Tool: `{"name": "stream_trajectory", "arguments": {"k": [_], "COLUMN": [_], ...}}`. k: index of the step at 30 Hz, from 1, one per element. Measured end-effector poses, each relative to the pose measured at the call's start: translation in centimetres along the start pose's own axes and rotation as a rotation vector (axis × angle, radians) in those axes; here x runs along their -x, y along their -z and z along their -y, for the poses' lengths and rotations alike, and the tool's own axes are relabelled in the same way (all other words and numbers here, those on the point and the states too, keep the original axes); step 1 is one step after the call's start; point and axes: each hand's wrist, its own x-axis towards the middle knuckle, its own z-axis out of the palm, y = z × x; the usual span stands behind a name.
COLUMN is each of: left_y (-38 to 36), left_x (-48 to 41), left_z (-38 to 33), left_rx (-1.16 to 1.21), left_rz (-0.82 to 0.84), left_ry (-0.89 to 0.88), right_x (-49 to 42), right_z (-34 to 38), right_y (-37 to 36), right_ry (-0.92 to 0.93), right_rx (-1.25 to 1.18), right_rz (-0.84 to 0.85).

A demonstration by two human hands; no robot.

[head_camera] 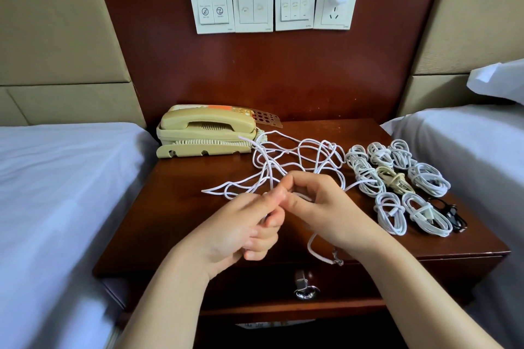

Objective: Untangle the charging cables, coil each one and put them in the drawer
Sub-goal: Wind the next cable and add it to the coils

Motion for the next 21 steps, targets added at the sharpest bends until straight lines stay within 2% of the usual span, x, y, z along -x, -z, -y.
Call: {"name": "stream_trajectory", "arguments": {"k": [6, 14, 18, 21], "left_y": [0.8, 3.5, 4.3, 5.1], "left_x": [0.1, 0.2, 0.6, 1.1], "left_z": [-0.5, -0.8, -0.4, -0.3], "left_rx": [0.119, 0.352, 0.396, 0.477], "left_rz": [-0.182, -0.553, -0.664, -0.714], "left_ry": [-0.095, -0.166, -0.134, -0.111], "right_x": [-0.4, -0.3, -0.2, -0.3], "right_z": [-1.0, -0.6, -0.2, 0.3], "right_y": [0.1, 0.9, 0.4, 0.4], "right_ry": [-0.118, -0.251, -0.293, -0.226], "right_rx": [0.068, 0.038, -0.227, -0.464], "right_rz": [-0.059, -0.180, -0.178, -0.299]}}
